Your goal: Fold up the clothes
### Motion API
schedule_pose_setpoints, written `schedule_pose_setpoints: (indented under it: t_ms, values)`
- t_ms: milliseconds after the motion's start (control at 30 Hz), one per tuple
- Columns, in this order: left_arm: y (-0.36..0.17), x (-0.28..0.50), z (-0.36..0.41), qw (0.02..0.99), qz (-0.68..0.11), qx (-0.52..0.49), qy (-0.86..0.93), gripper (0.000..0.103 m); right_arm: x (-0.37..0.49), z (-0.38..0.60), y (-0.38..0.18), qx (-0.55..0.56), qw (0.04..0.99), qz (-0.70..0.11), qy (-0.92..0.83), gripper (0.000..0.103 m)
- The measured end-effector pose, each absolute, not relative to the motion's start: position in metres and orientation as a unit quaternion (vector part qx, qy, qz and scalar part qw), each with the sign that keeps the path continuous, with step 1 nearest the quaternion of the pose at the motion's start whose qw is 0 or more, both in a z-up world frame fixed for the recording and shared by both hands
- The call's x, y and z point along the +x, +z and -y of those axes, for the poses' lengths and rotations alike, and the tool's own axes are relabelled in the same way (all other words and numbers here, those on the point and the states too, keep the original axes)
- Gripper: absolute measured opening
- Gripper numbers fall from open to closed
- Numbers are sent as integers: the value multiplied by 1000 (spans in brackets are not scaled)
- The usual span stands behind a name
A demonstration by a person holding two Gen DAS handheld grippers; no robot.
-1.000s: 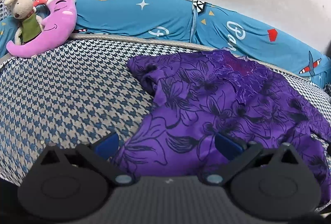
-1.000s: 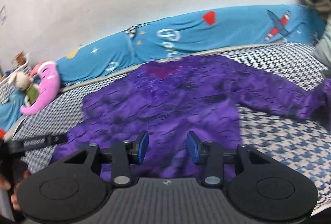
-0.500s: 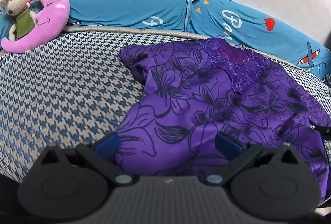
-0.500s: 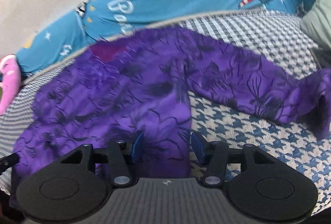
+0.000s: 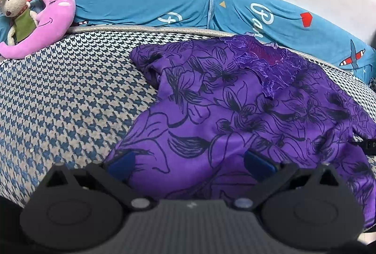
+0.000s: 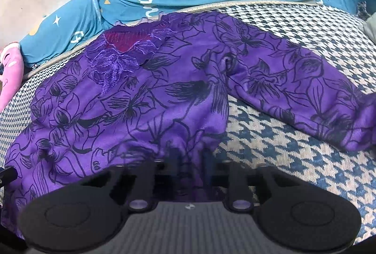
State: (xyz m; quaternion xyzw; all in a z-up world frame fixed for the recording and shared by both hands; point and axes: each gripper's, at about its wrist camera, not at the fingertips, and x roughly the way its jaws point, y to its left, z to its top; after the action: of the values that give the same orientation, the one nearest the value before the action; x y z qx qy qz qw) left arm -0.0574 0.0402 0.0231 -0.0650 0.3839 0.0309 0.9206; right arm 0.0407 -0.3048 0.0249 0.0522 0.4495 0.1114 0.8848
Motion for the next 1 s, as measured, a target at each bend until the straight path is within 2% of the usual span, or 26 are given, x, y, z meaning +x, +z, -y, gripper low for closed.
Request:
schedule_pose_setpoints:
  t_ms: [100, 267, 533, 667, 767, 1000]
  values:
    - [23, -57, -40, 920, -384, -66, 30, 103, 39, 302, 29, 51, 893, -432, 111, 10]
    - [23, -58, -39, 922, -381, -66, 28, 103, 37, 311, 46, 80, 919, -375, 92, 9]
    - [21, -57, -29, 924, -380, -50, 16, 103, 61, 314, 40, 103, 919, -376, 50, 9]
    - [18, -55, -24, 923, -382, -35, 21, 103, 69, 321, 35, 145, 908, -389, 53, 13]
    - [16, -51, -25, 920, -389, -36, 26, 103, 63, 339, 46, 189, 911, -363, 55, 18]
    - [17, -51, -33, 918, -392, -55, 26, 103, 35, 373, 59, 220, 907, -356, 39, 26]
